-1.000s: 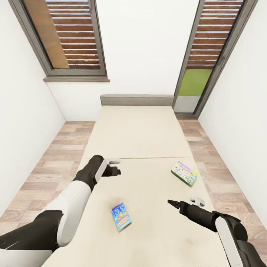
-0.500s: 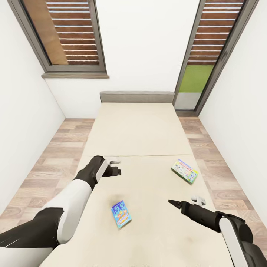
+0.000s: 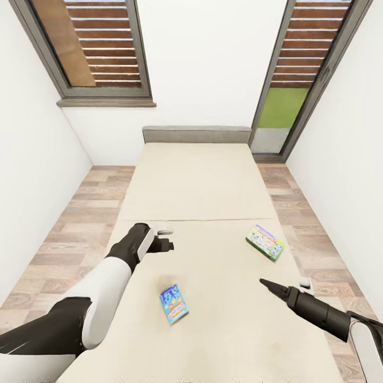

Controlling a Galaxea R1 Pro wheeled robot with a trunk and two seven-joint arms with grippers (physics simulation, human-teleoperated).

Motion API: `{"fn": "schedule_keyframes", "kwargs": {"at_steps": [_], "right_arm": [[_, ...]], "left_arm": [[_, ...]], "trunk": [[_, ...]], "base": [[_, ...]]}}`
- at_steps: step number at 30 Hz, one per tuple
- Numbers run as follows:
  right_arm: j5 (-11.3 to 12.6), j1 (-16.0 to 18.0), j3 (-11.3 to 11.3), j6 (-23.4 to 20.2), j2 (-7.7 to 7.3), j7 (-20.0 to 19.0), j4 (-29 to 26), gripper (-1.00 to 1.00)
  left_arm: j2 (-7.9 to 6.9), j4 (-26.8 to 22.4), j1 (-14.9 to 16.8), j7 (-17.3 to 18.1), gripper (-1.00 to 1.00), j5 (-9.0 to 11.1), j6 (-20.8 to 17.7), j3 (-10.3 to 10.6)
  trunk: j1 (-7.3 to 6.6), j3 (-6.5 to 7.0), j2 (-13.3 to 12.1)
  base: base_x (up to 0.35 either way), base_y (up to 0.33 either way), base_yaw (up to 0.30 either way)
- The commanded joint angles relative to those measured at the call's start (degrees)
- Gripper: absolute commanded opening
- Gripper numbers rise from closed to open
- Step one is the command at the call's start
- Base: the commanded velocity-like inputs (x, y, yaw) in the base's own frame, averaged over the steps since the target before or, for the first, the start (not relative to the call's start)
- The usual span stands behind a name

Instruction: Put all the toys in the child's room - the three board games (two on the bed and one on the table), the two jigsaw puzzles on the table, and the tennis ball on the table - inside the toy box on the table in the child's room.

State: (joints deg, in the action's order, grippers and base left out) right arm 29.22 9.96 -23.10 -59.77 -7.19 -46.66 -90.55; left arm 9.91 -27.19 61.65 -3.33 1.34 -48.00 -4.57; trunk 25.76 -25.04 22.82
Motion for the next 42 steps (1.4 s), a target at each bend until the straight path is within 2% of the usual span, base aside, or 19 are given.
{"fn": "schedule_keyframes", "kwargs": {"at_steps": [1,6,12,26,42], "right_arm": [[-0.3,0.0,-1.0,-0.2,-0.2,-1.6,0.0,1.0],[-0.4,-0.1,-3.1,-0.2,-0.7,-5.3,0.2,1.0],[-0.6,-0.2,-4.4,-0.2,-0.99,-8.2,0.3,1.0],[-0.5,-0.2,-4.8,-0.2,-1.21,-9.1,0.4,1.0],[-0.3,-1.3,-5.8,-0.2,-2.41,-9.2,0.7,1.0]], "left_arm": [[0.08,-0.1,0.2,-0.3,1.0,0.2,-0.3,-0.4],[0.08,-0.1,1.2,-0.4,1.0,0.2,-0.5,-0.4],[0.08,-0.1,2.8,-0.4,1.0,0.3,-1.0,-0.4],[0.08,-0.1,3.9,-0.3,1.0,0.3,-1.7,-0.5],[0.08,-0.1,3.9,0.2,1.0,0.2,-0.5,-0.6]], "trunk": [[0.03,-0.19,0.1],[0.03,-0.66,0.1],[0.03,-1.22,0.1],[0.03,-2.53,0.1],[0.03,-4.03,0.1]], "base": [[0.0,0.0,0.0],[0.0,0.0,0.0],[0.0,0.0,0.0],[0.0,0.0,0.0],[0.0,0.0,0.0]]}}
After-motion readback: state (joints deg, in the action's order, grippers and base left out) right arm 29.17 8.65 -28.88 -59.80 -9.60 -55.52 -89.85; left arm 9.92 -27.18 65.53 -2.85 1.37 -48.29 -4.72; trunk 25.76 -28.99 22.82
